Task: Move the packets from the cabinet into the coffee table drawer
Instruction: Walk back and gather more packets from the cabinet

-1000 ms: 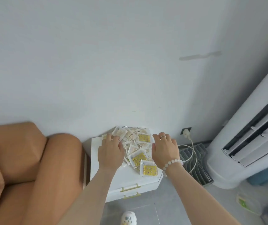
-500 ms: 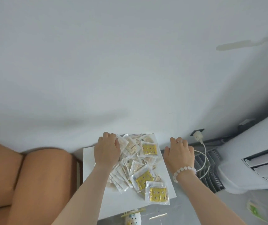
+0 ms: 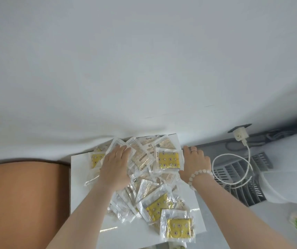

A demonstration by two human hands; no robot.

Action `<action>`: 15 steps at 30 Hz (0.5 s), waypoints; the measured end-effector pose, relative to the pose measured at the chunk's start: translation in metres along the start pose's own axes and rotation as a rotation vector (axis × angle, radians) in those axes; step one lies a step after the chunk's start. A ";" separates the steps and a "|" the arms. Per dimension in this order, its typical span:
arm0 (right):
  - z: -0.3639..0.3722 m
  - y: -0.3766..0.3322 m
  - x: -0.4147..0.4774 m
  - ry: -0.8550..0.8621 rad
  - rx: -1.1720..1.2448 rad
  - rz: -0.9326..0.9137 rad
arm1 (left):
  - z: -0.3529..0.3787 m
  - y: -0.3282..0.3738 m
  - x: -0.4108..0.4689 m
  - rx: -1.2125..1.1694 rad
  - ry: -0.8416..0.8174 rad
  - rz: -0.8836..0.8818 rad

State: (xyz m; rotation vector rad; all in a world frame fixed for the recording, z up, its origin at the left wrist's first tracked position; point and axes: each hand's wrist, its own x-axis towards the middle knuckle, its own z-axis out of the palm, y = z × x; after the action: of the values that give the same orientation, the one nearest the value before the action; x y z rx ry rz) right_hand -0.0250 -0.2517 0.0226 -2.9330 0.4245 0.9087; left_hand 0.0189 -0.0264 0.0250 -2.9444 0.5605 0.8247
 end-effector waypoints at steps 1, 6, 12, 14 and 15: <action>0.005 0.000 0.012 -0.017 0.040 -0.001 | 0.006 -0.003 0.006 0.079 -0.063 0.027; 0.024 -0.006 0.065 -0.112 0.301 0.035 | 0.013 -0.006 0.046 0.523 -0.130 0.247; 0.042 -0.016 0.091 -0.168 0.397 0.071 | 0.018 -0.010 0.083 0.654 -0.140 0.398; 0.042 -0.016 0.097 -0.178 0.370 0.086 | 0.021 -0.012 0.090 0.667 -0.110 0.435; 0.042 -0.017 0.099 -0.178 0.352 0.088 | 0.023 -0.014 0.092 0.669 -0.089 0.460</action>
State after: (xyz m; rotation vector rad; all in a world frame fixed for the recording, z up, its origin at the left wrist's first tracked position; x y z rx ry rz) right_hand 0.0347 -0.2550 -0.0685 -2.5113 0.6336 0.9791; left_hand 0.0856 -0.0411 -0.0420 -2.1863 1.2461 0.6181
